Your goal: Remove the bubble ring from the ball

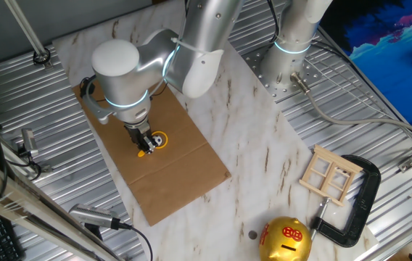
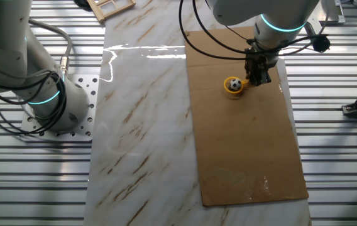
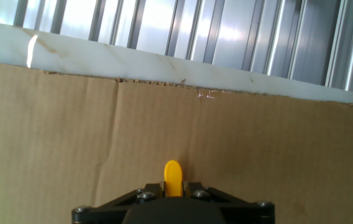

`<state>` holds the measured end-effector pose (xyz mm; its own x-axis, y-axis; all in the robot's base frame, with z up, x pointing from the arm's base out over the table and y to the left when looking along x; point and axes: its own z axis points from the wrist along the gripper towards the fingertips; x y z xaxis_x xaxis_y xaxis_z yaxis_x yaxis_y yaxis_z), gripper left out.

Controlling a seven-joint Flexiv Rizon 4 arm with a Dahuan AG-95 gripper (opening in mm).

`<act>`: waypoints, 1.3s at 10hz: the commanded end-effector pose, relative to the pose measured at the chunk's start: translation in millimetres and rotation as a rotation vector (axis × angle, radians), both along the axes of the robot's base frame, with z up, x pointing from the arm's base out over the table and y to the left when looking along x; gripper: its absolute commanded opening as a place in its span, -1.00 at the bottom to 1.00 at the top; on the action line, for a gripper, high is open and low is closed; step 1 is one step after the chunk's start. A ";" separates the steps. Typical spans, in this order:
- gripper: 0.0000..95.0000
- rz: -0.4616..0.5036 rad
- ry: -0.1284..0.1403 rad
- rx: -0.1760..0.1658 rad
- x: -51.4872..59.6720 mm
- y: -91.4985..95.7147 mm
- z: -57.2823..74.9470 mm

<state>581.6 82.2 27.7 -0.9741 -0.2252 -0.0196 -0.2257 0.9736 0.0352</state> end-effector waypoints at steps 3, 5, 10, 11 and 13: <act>-1.00 0.001 0.000 0.000 1.3 0.0 0.5; -1.00 0.002 0.000 0.000 3.0 -0.2 1.2; -1.00 0.010 0.001 0.003 3.5 -4.8 5.2; -1.00 0.009 0.004 0.002 2.8 -4.7 8.6; -1.00 0.008 0.009 0.002 1.9 -4.2 12.5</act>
